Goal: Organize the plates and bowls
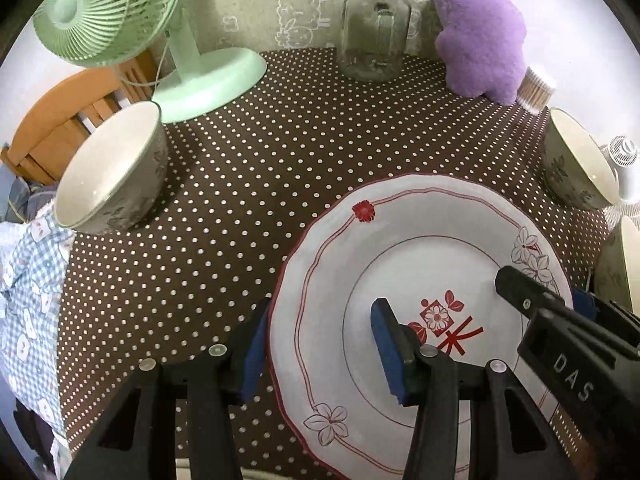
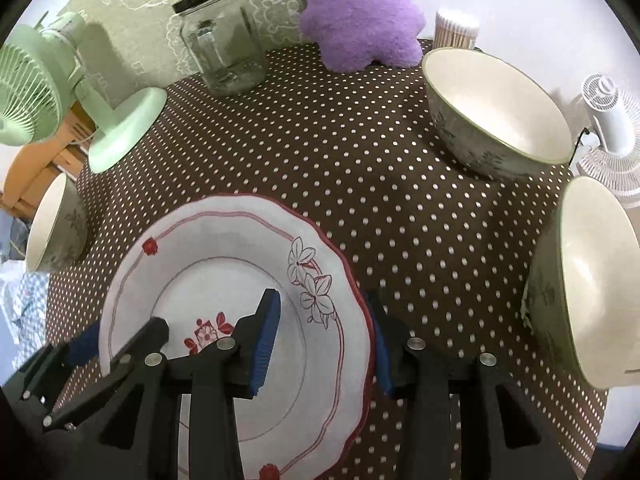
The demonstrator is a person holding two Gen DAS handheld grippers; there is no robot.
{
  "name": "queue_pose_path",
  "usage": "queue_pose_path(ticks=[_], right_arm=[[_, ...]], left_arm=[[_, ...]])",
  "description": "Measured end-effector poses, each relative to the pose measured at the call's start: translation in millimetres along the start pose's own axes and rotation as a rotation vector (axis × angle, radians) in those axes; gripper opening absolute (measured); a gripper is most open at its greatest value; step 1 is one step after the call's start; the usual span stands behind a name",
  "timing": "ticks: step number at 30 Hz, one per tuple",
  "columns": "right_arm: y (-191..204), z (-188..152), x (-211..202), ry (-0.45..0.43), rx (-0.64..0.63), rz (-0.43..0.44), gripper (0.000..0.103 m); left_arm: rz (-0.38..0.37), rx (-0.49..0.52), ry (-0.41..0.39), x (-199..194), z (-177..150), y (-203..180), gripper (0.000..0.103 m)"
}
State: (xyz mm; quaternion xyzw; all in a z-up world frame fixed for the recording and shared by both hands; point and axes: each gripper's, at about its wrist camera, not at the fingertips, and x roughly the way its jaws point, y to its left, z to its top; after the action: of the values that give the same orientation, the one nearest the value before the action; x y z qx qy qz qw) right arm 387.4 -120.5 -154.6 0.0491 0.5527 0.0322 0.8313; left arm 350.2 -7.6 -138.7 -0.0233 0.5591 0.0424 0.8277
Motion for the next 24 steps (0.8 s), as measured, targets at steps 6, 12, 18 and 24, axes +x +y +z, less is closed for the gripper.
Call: queue_pose_path(ticks=[6, 12, 18, 24], right_arm=[[1.4, -15.6, -17.4, 0.001, 0.016, -0.006, 0.046], [2.0, -33.0, -41.9, -0.018, 0.032, -0.023, 0.046], [14.9, -48.9, -66.9, -0.045, 0.036, -0.041, 0.046], [28.4, -68.1, -84.5, -0.057, 0.042, -0.048, 0.046]], left_arm=[[-0.003, 0.021, -0.019, -16.2, -9.8, 5.6, 0.049], [-0.029, 0.027, -0.011, -31.2, -22.3, 12.0, 0.049], [-0.046, 0.034, -0.035, -53.7, -34.2, 21.9, 0.049], [-0.053, 0.040, -0.060, -75.6, -47.3, 38.1, 0.049]])
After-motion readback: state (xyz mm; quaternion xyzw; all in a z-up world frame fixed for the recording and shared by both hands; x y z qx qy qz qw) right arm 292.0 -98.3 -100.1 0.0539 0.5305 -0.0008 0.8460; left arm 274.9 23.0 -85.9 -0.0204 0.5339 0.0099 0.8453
